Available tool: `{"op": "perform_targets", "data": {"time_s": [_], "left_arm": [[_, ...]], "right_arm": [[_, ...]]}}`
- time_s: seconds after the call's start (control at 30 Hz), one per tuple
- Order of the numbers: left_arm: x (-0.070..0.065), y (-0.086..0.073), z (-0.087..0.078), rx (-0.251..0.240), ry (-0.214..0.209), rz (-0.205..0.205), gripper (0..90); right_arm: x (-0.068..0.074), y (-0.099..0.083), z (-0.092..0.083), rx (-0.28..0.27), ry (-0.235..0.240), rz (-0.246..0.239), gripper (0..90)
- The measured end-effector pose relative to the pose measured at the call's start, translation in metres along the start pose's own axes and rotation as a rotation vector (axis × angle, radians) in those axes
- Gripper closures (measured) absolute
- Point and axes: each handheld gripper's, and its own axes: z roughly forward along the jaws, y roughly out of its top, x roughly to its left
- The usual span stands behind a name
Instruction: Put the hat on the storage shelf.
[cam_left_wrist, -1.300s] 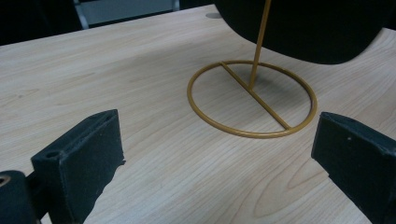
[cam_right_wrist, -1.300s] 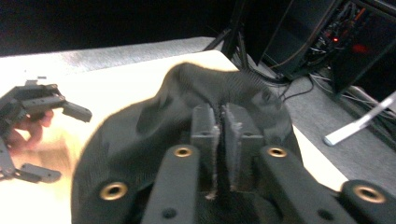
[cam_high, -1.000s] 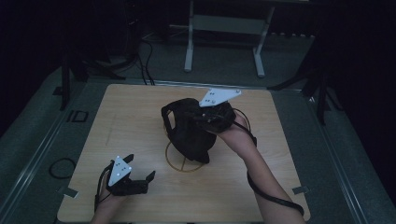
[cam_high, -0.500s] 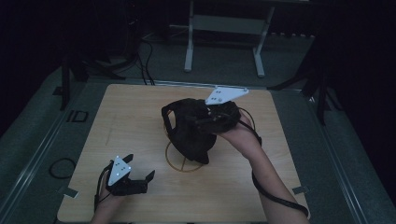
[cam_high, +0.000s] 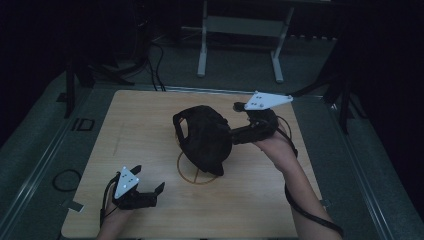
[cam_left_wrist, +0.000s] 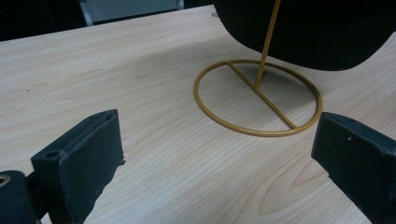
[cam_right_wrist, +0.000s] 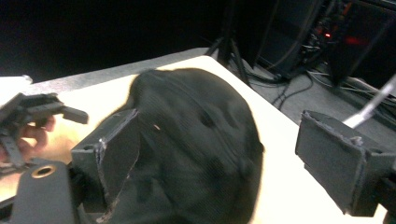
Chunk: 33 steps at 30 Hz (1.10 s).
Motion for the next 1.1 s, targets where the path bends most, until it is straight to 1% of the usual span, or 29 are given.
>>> {"op": "perform_targets", "data": {"time_s": [0.03,0.07,0.17,0.27,0.4,0.43,0.5,0.53,0.6,0.7,0.73,1.0,1.1], "left_arm": [[0.000,0.000,0.000,0.000,0.000,0.000,2.5],[0.000,0.000,0.000,0.001,0.005,0.003,2.6],[0.000,0.000,0.000,0.000,0.005,0.003,2.5],[0.000,0.000,-0.001,-0.003,0.007,0.002,2.6],[0.001,0.000,-0.001,-0.004,0.009,-0.001,2.6],[0.001,0.000,-0.001,-0.004,0.010,-0.001,2.6],[0.001,0.000,-0.001,-0.003,0.012,-0.002,2.6],[0.001,0.000,-0.001,-0.003,0.013,-0.003,2.5],[0.002,0.000,-0.001,-0.006,0.015,-0.008,2.6],[0.002,-0.001,-0.002,-0.006,0.016,-0.007,2.6],[0.003,-0.001,-0.002,-0.007,0.018,-0.010,2.6],[0.004,-0.001,-0.003,-0.007,0.023,-0.010,2.6],[0.004,-0.001,-0.003,-0.008,0.022,-0.012,2.6]], "right_arm": [[0.000,0.000,0.000,0.000,0.000,0.000,13.7],[-0.003,-0.005,-0.004,0.000,-0.025,-0.001,13.8],[-0.007,-0.010,-0.007,0.004,-0.035,0.001,13.8],[-0.013,-0.020,-0.013,0.006,-0.068,0.010,13.9],[-0.020,-0.033,-0.018,0.005,-0.090,0.023,14.0],[-0.022,-0.036,-0.019,0.004,-0.090,0.033,14.0],[-0.025,-0.042,-0.021,-0.003,-0.108,0.046,14.0],[-0.027,-0.045,-0.022,-0.005,-0.109,0.052,14.0],[-0.030,-0.051,-0.023,-0.001,-0.123,0.059,14.0],[-0.032,-0.054,-0.023,0.002,-0.128,0.058,14.0],[-0.036,-0.065,-0.024,0.014,-0.137,0.076,14.0],[-0.045,-0.099,-0.025,0.040,-0.169,0.114,14.0],[-0.046,-0.114,-0.025,0.044,-0.191,0.123,14.1]]}}
